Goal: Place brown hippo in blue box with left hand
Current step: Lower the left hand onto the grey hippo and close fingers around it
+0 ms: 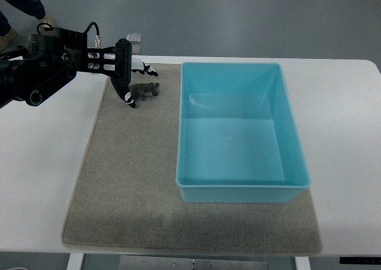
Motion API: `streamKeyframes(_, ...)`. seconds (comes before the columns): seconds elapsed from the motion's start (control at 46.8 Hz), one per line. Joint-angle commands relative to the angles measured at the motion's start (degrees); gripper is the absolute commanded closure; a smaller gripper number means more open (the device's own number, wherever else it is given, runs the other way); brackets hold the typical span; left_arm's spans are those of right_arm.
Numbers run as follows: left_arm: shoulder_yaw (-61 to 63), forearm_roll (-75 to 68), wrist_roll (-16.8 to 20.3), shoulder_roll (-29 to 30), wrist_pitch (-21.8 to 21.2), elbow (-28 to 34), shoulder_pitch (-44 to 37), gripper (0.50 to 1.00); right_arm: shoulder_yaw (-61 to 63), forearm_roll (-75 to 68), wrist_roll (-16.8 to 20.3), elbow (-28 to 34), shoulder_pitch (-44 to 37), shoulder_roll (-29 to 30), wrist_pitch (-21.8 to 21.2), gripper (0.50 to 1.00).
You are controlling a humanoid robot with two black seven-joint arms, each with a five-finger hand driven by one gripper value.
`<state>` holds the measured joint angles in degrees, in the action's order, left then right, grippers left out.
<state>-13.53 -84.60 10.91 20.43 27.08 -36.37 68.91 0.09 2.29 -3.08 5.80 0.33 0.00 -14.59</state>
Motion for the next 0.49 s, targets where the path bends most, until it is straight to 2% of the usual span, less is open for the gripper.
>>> streamKeyframes(0.0, 0.0, 0.1, 0.0, -0.5, 0.0, 0.0, 0.0, 0.504, 0.0, 0.0, 0.0, 0.0, 0.0, 0.0, 0.0, 0.564)
streamKeyframes(0.406, 0.2, 0.0, -1.0, -1.0, 0.0, 0.7, 0.0, 0.531, 0.0, 0.0, 0.0, 0.0, 0.0, 0.0, 0.0, 0.564)
streamKeyframes(0.47, 0.2, 0.0, -1.6, -1.3, 0.0, 0.7, 0.0, 0.559, 0.0, 0.0, 0.0, 0.0, 0.0, 0.0, 0.0, 0.564)
